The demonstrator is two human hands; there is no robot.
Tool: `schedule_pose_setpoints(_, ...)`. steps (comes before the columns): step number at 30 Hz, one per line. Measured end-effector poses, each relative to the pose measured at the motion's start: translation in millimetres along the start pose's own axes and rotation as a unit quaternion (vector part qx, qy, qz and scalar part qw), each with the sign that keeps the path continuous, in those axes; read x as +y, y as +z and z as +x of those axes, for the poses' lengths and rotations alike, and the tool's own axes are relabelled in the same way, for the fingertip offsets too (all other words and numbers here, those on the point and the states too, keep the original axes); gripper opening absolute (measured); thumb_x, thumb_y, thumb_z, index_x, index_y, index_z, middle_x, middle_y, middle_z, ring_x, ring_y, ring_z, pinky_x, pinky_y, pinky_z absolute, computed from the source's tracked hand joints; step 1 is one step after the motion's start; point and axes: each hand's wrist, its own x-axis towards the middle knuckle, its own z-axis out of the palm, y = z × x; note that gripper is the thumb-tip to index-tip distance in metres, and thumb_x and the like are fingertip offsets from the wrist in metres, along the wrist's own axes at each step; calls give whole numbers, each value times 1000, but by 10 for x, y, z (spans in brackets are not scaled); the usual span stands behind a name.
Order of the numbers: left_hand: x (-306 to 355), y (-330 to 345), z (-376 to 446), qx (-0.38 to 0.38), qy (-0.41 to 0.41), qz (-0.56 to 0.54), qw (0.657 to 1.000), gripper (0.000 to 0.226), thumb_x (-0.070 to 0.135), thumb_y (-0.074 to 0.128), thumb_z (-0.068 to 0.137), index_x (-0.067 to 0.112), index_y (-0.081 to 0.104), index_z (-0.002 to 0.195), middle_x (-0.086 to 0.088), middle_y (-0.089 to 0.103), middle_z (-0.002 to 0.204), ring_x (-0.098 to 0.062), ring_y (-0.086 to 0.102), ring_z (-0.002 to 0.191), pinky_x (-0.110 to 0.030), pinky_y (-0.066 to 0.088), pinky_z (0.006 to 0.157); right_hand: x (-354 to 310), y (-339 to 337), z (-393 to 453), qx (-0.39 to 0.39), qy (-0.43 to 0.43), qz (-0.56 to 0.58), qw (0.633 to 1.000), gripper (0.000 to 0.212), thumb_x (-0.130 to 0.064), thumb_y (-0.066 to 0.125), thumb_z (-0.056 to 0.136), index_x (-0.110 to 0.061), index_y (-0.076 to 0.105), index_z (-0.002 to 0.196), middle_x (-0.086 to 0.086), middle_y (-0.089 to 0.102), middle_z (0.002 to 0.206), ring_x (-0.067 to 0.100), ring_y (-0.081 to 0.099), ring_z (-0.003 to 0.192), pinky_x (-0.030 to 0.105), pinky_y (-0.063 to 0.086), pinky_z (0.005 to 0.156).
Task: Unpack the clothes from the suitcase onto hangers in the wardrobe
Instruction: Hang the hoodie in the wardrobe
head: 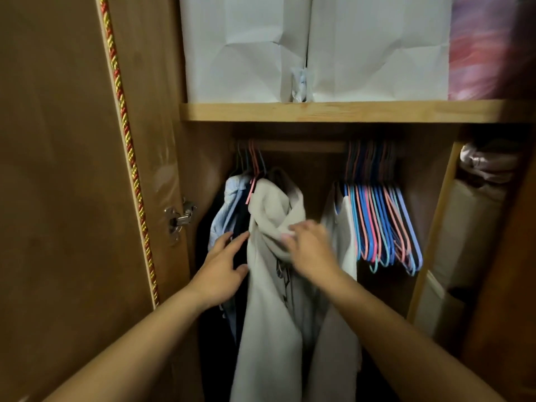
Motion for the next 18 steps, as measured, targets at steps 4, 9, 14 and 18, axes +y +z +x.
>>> schedule_pose_setpoints(4, 77, 6, 24, 8, -13, 15, 1000, 70, 21, 59, 98, 35, 26, 158, 1, 10, 166, -24, 10, 154, -38, 14, 125, 375, -342, -226, 180, 10, -278, 943, 22, -2, 64, 75, -5, 59, 96, 16, 52, 95, 34, 46, 89, 42, 38, 73)
schedule_pose_setpoints(9, 55, -56, 9, 19, -21, 0, 1000, 67, 18, 60, 96, 29, 34, 156, -1, 24, 160, -22, 23, 150, -36, 21, 124, 387, -582, -136, 148, 76, -344, 924, 36, -6, 53, 77, -2, 57, 113, 17, 54, 103, 34, 48, 93, 41, 34, 75)
schedule_pose_setpoints(14, 94, -78, -18, 3, -28, -6, 1000, 63, 20, 60, 97, 28, 37, 155, 0, 26, 158, -21, 26, 148, -34, 23, 123, 326, -698, -115, 52, 88, -340, 935, 17, -8, 54, 87, -10, 62, 102, 6, 67, 94, 28, 61, 92, 36, 28, 71)
schedule_pose_setpoints(18, 100, -89, -57, 5, -24, -2, 1000, 59, 21, 61, 97, 28, 40, 153, 1, 26, 157, -20, 26, 148, -30, 21, 122, 46, -711, 30, 46, 108, -237, 965, 29, -12, 50, 93, -4, 61, 118, 14, 68, 106, 32, 62, 99, 34, 40, 71)
